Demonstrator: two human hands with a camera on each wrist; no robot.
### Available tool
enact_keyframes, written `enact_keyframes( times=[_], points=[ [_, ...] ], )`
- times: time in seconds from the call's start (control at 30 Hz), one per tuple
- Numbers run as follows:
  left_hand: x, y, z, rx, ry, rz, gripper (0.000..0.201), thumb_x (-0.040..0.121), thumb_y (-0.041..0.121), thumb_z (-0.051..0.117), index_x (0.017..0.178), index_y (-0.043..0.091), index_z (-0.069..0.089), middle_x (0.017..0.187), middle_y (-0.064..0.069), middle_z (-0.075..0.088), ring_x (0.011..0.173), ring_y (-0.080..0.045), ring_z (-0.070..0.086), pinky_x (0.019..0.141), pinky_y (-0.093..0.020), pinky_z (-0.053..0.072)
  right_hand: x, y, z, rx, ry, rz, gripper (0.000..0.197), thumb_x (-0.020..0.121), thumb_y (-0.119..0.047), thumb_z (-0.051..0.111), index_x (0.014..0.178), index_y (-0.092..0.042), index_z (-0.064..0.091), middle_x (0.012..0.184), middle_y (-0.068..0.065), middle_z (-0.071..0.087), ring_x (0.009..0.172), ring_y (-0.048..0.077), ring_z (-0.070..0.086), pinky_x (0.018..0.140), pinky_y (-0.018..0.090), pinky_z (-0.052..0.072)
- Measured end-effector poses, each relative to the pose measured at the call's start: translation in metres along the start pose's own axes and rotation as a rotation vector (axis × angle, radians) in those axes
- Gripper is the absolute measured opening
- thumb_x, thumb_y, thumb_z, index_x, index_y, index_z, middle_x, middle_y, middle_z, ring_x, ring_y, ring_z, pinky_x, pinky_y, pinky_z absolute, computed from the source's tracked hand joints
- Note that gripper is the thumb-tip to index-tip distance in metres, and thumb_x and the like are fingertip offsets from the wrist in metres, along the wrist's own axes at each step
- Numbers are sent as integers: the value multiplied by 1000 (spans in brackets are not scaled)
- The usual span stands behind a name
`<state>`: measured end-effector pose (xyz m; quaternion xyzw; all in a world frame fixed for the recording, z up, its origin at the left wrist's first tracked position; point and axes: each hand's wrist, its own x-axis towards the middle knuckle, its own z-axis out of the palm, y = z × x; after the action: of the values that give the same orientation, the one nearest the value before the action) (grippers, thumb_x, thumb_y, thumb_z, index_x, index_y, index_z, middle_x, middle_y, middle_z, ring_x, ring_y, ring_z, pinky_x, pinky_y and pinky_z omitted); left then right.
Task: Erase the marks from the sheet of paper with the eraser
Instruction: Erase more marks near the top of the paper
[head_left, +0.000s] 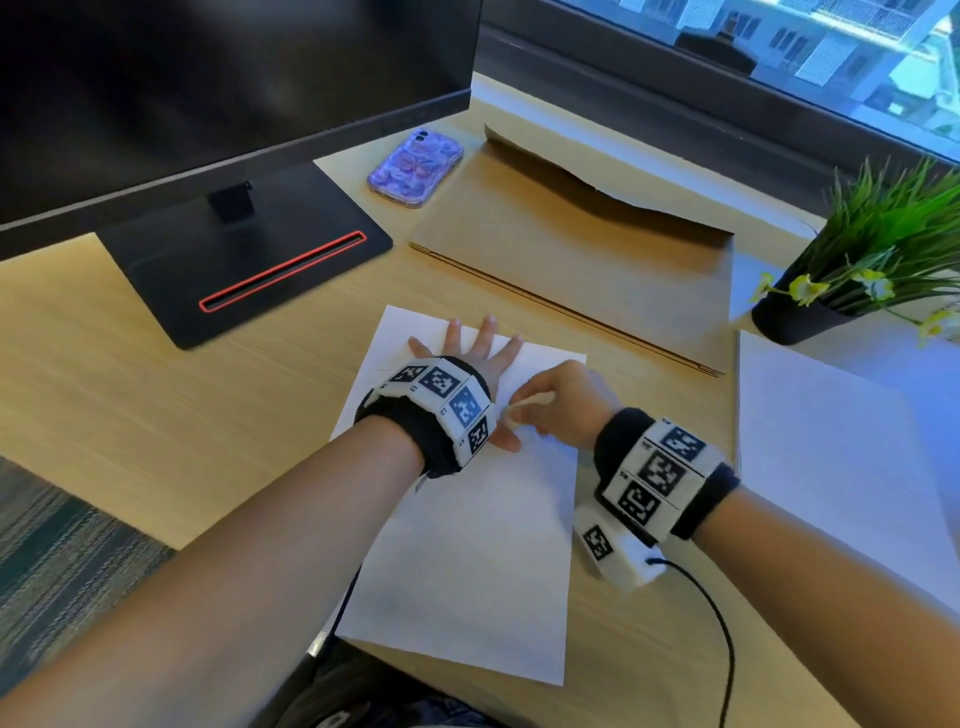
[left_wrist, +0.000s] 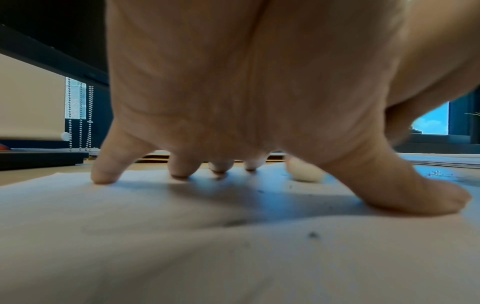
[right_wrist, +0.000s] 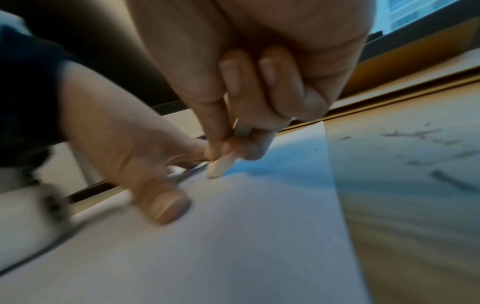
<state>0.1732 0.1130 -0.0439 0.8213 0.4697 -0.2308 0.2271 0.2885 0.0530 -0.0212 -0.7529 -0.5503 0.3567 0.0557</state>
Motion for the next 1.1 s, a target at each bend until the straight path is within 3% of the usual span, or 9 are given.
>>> enact_keyframes(
  times=[0.2, 0.27, 0.37, 0.57, 0.7, 0.8, 0.9, 0.97, 1.1],
  points=[
    [0, -1, 2, 7, 6, 12, 125, 65, 67, 70, 145, 35, -22, 152, 0, -32, 141, -39, -21, 103, -74, 4, 14, -2, -1, 94, 154, 43, 27, 88, -30, 64, 113, -21, 67, 106, 7, 67, 80, 13, 60, 74, 25, 45],
    [0, -1, 1, 5, 1, 13, 126, 65, 66, 70, 145, 35, -22, 153, 0, -32, 141, -39, -21, 103, -74, 4, 7, 4, 2, 52, 101, 12, 23, 88, -33, 63, 107, -22, 69, 99, 3, 68, 76, 10, 59, 74, 22, 46],
    [-3, -2, 0, 2, -9, 29, 125, 66, 65, 70, 146, 35, -20, 153, 1, -30, 141, -38, -20, 103, -74, 5, -6, 16, -3, 104, -22, 3, 14, 89, -29, 62, 98, -20, 67, 69, -2, 63, 54, 5, 51, 51, 14, 39],
    [-8, -19, -23, -24, -47, 121, 83, 90, 55, 46, 151, 29, -4, 157, 1, -18, 145, -30, -6, 114, -54, 12, -15, 29, 0, 1228, 114, 203, 26, 100, -18, 42, 119, -3, 53, 77, 6, 57, 43, 11, 54, 39, 19, 41],
    [-9, -34, -36, 44, -46, 168, 79, 94, 24, 56, 151, 20, 1, 158, 0, -11, 146, -18, 8, 109, -24, 19, -26, 9, 22, 1787, 28, 246, 23, 100, -24, 43, 100, -5, 55, 90, 13, 63, 71, 21, 66, 56, 25, 57],
    [-4, -41, -34, 85, -57, 172, 86, 89, 11, 61, 151, 19, 3, 159, -3, -7, 145, -18, 10, 111, -26, 19, -31, -13, 42, 1818, -241, 210, 30, 100, -30, 41, 84, -9, 53, 103, 18, 64, 92, 27, 63, 83, 32, 52],
    [-2, -45, -33, 50, -38, 178, 84, 90, 6, 59, 151, 22, 4, 159, -2, -4, 145, -20, 12, 114, -31, 18, -32, -26, 57, 1631, -372, 160, 27, 101, -29, 39, 96, -7, 55, 116, 17, 57, 111, 29, 56, 102, 35, 41],
    [-3, -45, -33, 62, -85, 196, 84, 91, -4, 52, 151, 19, -2, 158, -1, -13, 146, -18, 4, 114, -28, 15, -24, -22, 54, 1627, -224, 168, 30, 101, -26, 38, 114, -2, 51, 112, 15, 58, 107, 28, 58, 97, 34, 44],
    [-3, -43, -35, 56, -98, 188, 88, 87, -13, 47, 151, 21, -4, 157, 2, -15, 146, -15, -2, 116, -29, 14, -5, 7, 30, 1667, 453, 230, 37, 100, -23, 44, 125, 3, 50, 88, 9, 62, 80, 19, 62, 79, 29, 50]
  ],
)
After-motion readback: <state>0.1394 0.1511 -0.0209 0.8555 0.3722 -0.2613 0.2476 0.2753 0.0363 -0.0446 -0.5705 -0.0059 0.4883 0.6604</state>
